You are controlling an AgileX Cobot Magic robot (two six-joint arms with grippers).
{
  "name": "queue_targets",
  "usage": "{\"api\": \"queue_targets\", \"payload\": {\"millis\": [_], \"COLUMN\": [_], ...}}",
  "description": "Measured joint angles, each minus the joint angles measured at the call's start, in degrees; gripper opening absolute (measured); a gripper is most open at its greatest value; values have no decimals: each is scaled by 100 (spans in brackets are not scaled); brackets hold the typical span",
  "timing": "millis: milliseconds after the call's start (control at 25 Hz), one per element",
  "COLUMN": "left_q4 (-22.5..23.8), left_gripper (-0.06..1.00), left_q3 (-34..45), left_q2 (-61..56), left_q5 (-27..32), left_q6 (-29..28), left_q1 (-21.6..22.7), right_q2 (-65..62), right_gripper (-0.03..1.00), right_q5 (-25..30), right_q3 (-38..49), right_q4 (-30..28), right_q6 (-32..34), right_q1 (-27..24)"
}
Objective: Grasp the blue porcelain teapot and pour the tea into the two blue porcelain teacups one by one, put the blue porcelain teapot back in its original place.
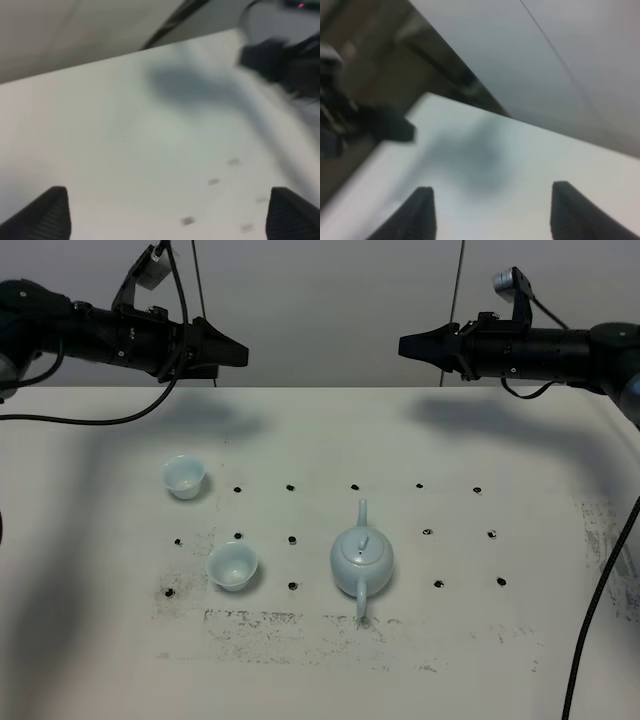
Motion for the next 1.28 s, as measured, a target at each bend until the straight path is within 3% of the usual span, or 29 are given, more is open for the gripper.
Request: {"api": "queue_targets", "payload": {"millis": [160,280,440,600,840,1080,1280], "left_q4": [1963,2940,3591,4122,4772,5349,5440], "left_gripper": [75,75,75,74,69,60,52], "left_q3": [-305,-313,-245,531,2019,3282,5198], "left_q2": [-134,-211,-305,-759,-2103,-3477,-4670], "left_q5": [-326,-620,-840,-1162,-1570,-1668,-2524], "left_q6": [-509,-774,-999,-1041,-1079,-1561,-1618], "left_q1": [-73,-158,-283,-408,-432,-407,-389], "right_q2": [0,0,0,0,-794,-1872,-2613], "right_gripper": [49,49,49,49,49,46,40], "right_q5": [-497,-799,-774,-349,9,678,593], "right_q3": [-632,-873,-909,-922,148,923,1639], "right_q4": [-2001,-3699,-5522,-6714,-7366,-7885,-7922], "right_q6": [741,1654,2521,3017,3520,4065,4430], "right_q1": [11,11,11,11,11,11,-1]}}
